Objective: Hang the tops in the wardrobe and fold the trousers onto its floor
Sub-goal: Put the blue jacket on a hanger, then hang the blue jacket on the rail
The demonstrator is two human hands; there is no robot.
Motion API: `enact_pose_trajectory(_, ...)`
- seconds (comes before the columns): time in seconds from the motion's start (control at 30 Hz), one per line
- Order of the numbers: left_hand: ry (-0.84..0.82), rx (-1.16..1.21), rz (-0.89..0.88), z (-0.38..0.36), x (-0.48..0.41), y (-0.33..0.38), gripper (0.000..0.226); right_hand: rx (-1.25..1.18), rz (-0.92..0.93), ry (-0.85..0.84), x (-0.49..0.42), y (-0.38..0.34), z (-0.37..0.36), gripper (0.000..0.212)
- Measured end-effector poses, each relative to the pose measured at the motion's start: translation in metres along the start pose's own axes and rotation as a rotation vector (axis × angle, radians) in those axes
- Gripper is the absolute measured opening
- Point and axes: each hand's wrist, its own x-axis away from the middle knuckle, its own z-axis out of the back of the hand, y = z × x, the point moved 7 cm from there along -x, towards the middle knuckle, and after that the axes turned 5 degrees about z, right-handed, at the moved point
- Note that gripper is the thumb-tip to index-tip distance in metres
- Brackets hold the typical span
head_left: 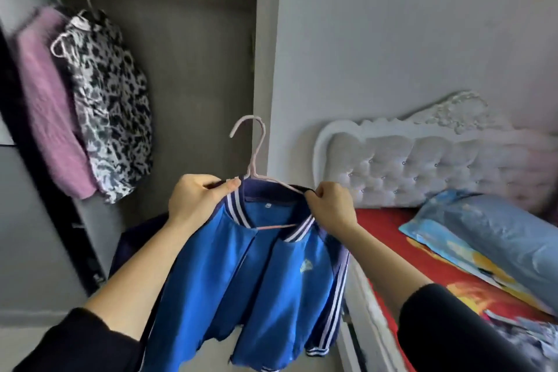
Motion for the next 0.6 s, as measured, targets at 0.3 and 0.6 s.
enact_pose_trajectory(0.3,0.064,0.015,0.054,0.054,-0.09,-0.059,0.061,-0.094,0.499,-0.314,-0.104,-0.114,-0.122,0.025)
enact_pose_trajectory(0.6,0.057,-0.033,0.102,0.116,-0.143,-0.102,0.031,0.035,0.479,-0.274,-0.186,-0.152,-0.202,0.035)
